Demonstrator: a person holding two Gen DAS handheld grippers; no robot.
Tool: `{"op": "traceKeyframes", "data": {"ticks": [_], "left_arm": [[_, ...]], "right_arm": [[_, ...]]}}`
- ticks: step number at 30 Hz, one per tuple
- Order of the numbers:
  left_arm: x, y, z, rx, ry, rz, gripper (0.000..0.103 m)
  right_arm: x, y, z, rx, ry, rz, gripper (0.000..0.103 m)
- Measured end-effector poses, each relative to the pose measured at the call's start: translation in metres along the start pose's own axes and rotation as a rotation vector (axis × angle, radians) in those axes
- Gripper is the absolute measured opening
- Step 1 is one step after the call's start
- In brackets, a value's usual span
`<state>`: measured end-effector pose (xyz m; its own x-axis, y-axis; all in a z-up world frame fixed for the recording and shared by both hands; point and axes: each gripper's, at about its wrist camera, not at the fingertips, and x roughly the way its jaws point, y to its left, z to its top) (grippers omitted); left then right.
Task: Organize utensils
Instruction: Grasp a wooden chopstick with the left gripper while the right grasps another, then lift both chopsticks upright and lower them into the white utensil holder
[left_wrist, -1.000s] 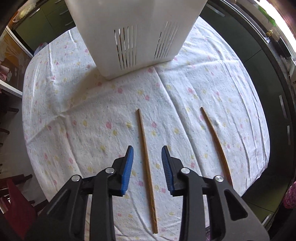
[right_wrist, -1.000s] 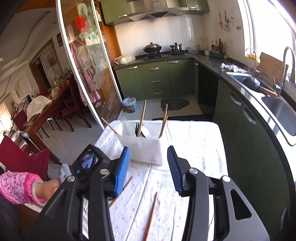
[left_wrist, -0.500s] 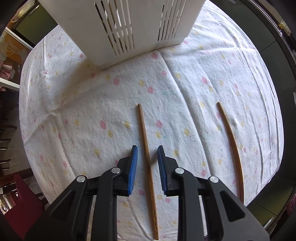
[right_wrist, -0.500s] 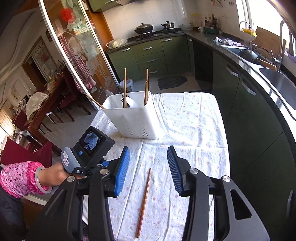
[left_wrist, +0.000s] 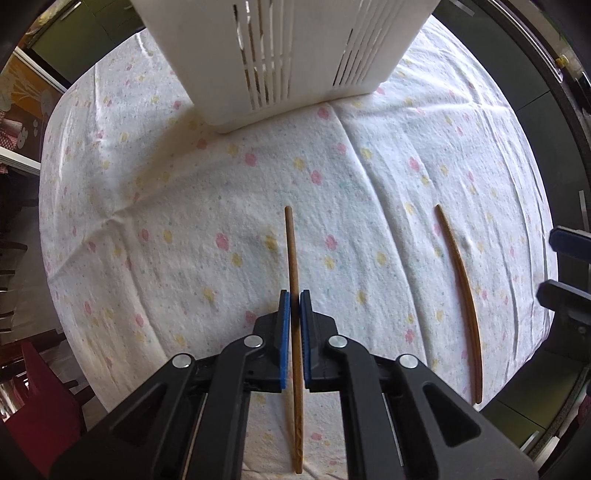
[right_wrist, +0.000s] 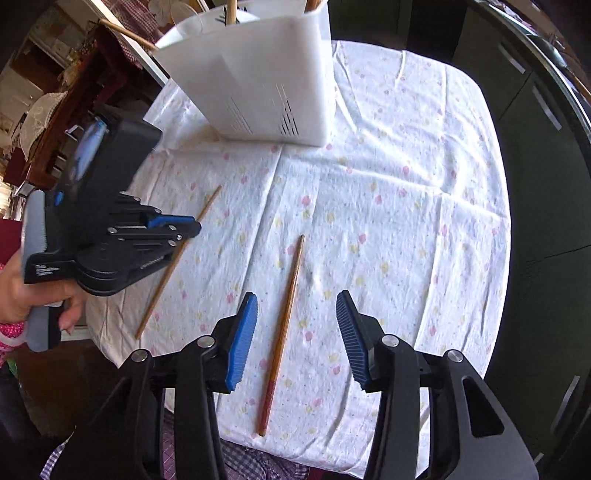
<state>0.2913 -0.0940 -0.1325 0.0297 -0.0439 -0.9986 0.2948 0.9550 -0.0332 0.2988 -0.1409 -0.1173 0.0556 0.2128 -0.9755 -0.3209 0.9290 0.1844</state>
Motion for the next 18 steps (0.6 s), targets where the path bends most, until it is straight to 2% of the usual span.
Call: {"op": "traceKeyframes", "data": {"ticks": [7,15,18], "left_arm": [[-0.032,0.007,-0.015,0.022,-0.069,-0.005,0.005],[-0.046,0.016,-0.027,0.042,-0.114,-0.024,0.005],[-0.048,0.021,-0.029,0.041,-0.125,-0.036,0.005]], "right_arm": [[0.055,0.008,0.019,-0.014,0.149,-0.057,0.025],[0.083,0.021,0.026,-0.009,0.250,-0.105,0.023],[0.087,0.029,0.028,-0.014,0.262,-0.115,0.016]]}}
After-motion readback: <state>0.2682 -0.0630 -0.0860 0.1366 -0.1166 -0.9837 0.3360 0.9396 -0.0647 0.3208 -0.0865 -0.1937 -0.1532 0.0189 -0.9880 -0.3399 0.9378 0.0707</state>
